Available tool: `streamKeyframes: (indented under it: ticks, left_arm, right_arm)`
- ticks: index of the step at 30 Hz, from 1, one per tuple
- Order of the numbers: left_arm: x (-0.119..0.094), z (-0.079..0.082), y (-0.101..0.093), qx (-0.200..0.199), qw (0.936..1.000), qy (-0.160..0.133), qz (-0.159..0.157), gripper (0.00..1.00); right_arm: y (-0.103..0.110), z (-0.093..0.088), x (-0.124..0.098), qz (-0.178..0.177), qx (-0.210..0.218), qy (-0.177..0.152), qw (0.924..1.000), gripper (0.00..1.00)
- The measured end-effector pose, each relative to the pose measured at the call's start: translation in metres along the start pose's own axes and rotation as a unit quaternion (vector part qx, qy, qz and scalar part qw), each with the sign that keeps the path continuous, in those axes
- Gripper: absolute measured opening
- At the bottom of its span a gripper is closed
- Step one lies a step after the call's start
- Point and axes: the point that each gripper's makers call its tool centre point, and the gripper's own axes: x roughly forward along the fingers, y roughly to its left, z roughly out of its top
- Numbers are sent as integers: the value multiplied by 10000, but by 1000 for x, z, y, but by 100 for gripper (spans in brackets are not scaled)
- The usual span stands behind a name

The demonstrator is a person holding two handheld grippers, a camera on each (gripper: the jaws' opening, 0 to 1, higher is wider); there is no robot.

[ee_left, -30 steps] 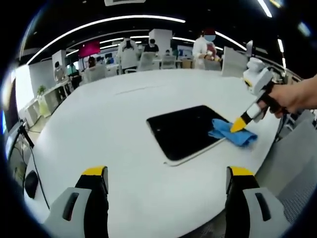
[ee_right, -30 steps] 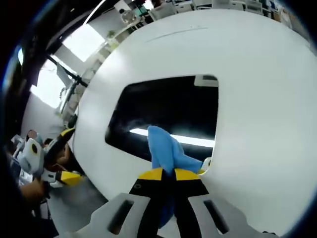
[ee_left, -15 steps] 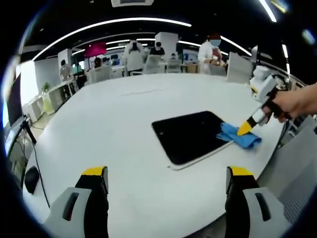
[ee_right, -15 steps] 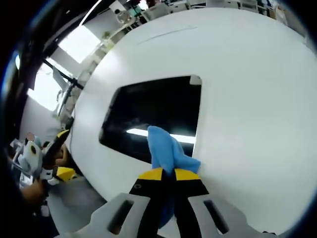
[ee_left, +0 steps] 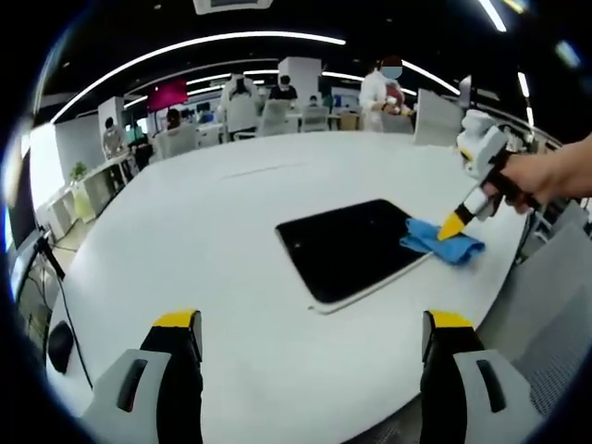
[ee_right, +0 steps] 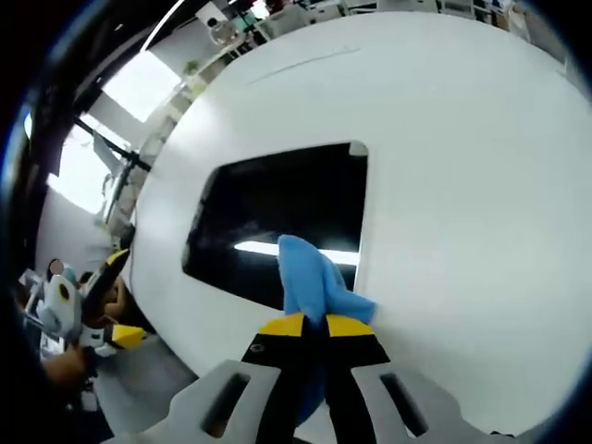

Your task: Wipe the mirror surface with the cleaning cloth until all visible marks leave the cleaned area.

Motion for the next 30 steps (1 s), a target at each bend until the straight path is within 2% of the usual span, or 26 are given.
streamKeyframes:
  ticks: [30]
  left_arm:
    - [0, 0, 3, -103, 9999, -51, 17, 99]
  right_arm:
    - [-4, 23, 10, -205, 79, 100, 9997, 1]
